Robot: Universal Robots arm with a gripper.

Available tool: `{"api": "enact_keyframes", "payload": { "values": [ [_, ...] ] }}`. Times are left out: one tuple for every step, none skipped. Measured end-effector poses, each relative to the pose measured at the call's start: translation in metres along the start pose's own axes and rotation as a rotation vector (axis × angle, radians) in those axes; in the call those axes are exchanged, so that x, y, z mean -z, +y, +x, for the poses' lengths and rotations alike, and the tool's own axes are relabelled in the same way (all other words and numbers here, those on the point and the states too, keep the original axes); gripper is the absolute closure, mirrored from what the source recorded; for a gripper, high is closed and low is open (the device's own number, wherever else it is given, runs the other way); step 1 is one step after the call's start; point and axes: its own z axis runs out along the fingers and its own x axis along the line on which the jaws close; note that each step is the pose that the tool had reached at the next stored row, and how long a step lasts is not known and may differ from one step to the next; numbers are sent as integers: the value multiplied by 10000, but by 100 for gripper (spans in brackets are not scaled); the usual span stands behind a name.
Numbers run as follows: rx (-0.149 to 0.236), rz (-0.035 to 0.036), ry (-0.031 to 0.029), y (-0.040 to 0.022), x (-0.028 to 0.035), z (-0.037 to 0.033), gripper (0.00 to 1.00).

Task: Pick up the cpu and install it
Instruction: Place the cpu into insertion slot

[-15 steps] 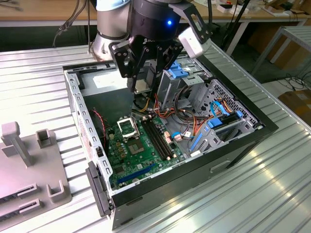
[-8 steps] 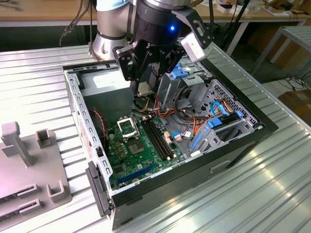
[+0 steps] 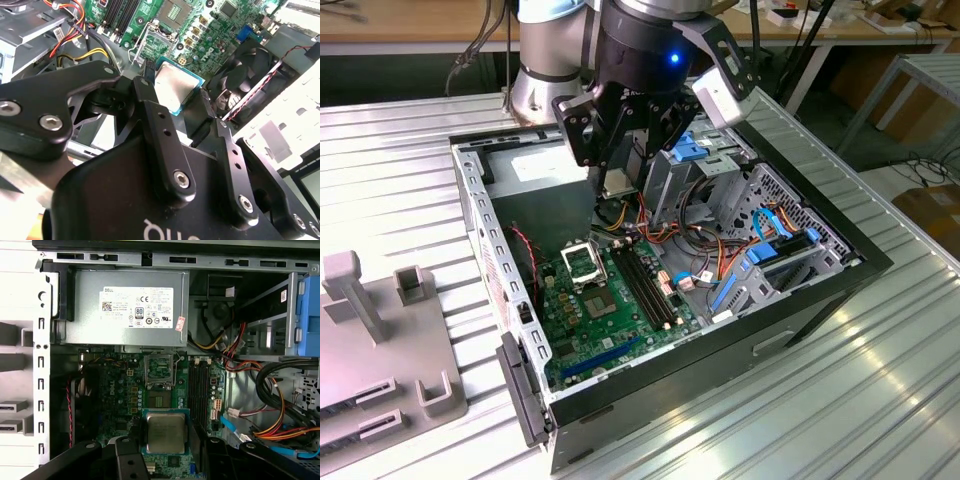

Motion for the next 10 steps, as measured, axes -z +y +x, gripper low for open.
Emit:
{"api": "enact_keyframes", "payload": {
  "values": [
    [1,0,0,-3,-3,0,52],
    [1,2,1,-6,-5,0,52],
    [2,2,1,-10,-11,-1,52],
    [1,1,1,-13,-19,0,52],
    [0,3,2,-15,-29,0,52],
    [0,3,2,-16,-44,0,52],
    [1,2,1,-18,-73,-1,52],
    [1,1,1,-18,-96,-1,52],
    [1,1,1,-18,-105,-1,52],
    [1,3,1,-18,-117,-2,52]
  ]
}}
